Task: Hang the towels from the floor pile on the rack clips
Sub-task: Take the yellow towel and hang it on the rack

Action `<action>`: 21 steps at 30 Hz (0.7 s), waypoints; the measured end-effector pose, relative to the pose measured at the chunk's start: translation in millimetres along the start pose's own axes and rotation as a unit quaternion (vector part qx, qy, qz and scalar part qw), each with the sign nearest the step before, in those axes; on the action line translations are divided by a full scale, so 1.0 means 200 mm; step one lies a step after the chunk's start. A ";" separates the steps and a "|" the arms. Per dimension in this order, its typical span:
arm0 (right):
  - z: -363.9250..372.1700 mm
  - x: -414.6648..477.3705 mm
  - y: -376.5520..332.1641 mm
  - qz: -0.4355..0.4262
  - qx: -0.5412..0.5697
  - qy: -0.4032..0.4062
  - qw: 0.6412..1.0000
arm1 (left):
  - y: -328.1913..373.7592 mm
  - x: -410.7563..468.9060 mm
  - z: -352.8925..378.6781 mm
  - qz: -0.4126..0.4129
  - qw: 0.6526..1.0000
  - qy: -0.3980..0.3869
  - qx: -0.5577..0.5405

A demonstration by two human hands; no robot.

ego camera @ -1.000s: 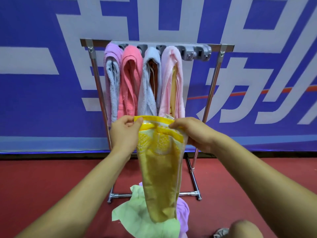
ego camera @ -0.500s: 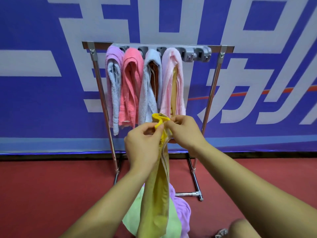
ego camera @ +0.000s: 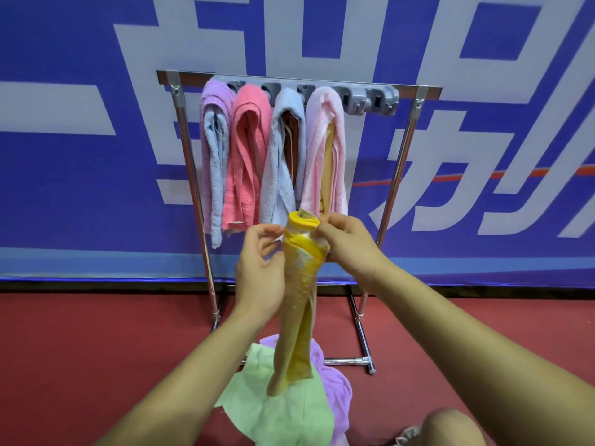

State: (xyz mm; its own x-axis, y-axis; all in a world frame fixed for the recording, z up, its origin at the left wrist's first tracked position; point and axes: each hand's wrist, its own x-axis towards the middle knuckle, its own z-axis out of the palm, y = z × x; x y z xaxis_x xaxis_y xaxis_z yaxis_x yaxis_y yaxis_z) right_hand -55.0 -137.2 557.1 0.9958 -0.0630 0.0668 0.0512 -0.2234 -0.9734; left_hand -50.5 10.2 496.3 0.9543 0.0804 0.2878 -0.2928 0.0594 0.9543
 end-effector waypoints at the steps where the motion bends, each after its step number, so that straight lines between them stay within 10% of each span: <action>1: 0.00 0.00 -0.02 -0.011 -0.008 -0.002 1.000 | -0.02 0.01 -0.02 -0.003 1.000 -0.024 0.001; 21: -0.28 0.16 -0.10 -0.096 -0.069 0.168 0.979 | -0.52 -0.20 -0.06 -0.180 0.971 -0.153 -0.015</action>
State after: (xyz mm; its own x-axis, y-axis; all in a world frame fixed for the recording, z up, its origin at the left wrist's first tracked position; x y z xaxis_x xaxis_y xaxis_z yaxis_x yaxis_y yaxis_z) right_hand -28.4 -188.9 590.7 0.8861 -0.3178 0.3374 0.2016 -0.3913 -0.8979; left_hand -59.3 12.5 383.7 0.9667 -0.2509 -0.0497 0.0663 0.0583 0.9961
